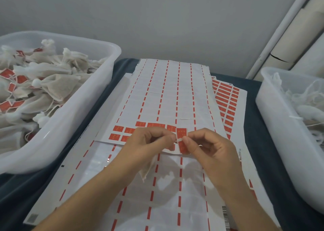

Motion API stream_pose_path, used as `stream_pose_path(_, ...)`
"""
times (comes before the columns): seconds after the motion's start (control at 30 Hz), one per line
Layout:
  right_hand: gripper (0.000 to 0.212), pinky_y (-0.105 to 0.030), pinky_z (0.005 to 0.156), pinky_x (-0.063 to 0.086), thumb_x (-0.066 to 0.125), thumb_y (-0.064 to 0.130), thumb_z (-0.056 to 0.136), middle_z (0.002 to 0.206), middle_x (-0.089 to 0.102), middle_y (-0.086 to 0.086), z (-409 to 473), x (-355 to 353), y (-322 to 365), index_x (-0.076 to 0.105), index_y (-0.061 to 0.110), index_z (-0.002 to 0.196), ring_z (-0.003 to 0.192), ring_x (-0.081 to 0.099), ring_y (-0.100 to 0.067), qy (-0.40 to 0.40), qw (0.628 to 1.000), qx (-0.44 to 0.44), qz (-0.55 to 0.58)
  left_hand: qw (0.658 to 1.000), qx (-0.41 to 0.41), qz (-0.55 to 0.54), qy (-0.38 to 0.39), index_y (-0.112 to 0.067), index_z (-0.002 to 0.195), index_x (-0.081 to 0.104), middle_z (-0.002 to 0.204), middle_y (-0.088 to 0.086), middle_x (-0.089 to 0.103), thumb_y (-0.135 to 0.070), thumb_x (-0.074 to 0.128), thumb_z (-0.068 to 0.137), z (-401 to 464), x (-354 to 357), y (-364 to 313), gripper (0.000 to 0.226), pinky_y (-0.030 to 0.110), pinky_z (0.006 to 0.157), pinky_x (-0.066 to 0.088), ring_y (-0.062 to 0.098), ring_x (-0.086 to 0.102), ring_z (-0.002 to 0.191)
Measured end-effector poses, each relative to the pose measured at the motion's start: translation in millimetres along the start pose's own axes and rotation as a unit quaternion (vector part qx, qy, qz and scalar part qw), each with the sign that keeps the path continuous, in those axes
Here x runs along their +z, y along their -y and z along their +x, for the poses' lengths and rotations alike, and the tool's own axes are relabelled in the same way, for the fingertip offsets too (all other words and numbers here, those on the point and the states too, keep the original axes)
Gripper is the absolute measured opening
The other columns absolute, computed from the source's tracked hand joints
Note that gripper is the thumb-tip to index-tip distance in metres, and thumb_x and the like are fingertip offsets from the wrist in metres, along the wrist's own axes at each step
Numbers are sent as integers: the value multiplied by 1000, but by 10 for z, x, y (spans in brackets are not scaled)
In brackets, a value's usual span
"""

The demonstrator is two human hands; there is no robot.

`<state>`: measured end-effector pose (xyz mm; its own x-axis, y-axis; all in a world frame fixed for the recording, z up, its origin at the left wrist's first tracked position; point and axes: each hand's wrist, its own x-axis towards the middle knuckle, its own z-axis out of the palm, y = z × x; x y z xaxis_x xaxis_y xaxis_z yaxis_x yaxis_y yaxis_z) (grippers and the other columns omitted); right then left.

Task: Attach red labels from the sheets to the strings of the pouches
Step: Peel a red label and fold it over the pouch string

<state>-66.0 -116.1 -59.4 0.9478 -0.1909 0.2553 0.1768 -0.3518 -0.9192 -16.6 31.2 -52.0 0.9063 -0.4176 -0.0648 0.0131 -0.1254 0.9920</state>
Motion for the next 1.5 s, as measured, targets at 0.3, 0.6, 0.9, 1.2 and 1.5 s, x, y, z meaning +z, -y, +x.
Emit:
stream_pose_path(0.3, 49, -4, 66, 47, 58, 51, 67, 102, 62, 32, 60, -81, 46, 46, 48, 115, 90, 62, 7, -11, 999, 46, 23, 998, -17, -54, -18, -27, 66, 72, 75, -14, 71, -46, 64, 52, 29, -34, -5, 24, 9, 62, 47, -3, 64, 79)
stream_pose_path(0.6, 10, -6, 55, 46, 66, 36, 62, 67, 70, 8, 65, -165, 42, 71, 29, 65, 57, 65, -11, 52, 993, 87, 57, 999, -23, -46, 14, -30, 56, 71, 63, -19, 65, -42, 64, 56, 6, -38, -36, 13, 18, 68, 39, -11, 59, 68)
stream_pose_path(0.9, 14, -5, 52, 46, 62, 38, 64, 74, 68, 16, 39, -96, 54, 64, 26, 71, 72, 64, -2, 5, 997, 56, 45, 1000, -11, 4, 26, -30, 55, 69, 60, -17, 64, -44, 65, 58, 34, -34, 31, 15, 1, 52, 40, -7, 59, 65)
stream_pose_path(1.2, 20, -5, 58, 47, 63, 39, 62, 78, 70, 13, 43, -89, 86, 64, 25, 76, 74, 65, -4, 53, 992, 86, 71, 999, 26, -6, 24, -29, 60, 69, 63, -14, 64, -46, 64, 58, 38, -23, 57, 17, 1, 55, 41, -4, 59, 68)
stream_pose_path(1.5, 21, -2, 54, 44, 63, 38, 62, 74, 71, 13, 41, -103, 63, 68, 21, 72, 74, 65, 0, -3, 988, 122, 91, 960, 172, 194, -106, -55, 109, 40, 82, -29, 49, -69, 53, 59, -15, 99, 78, 54, -3, 58, 39, -14, 48, 83)
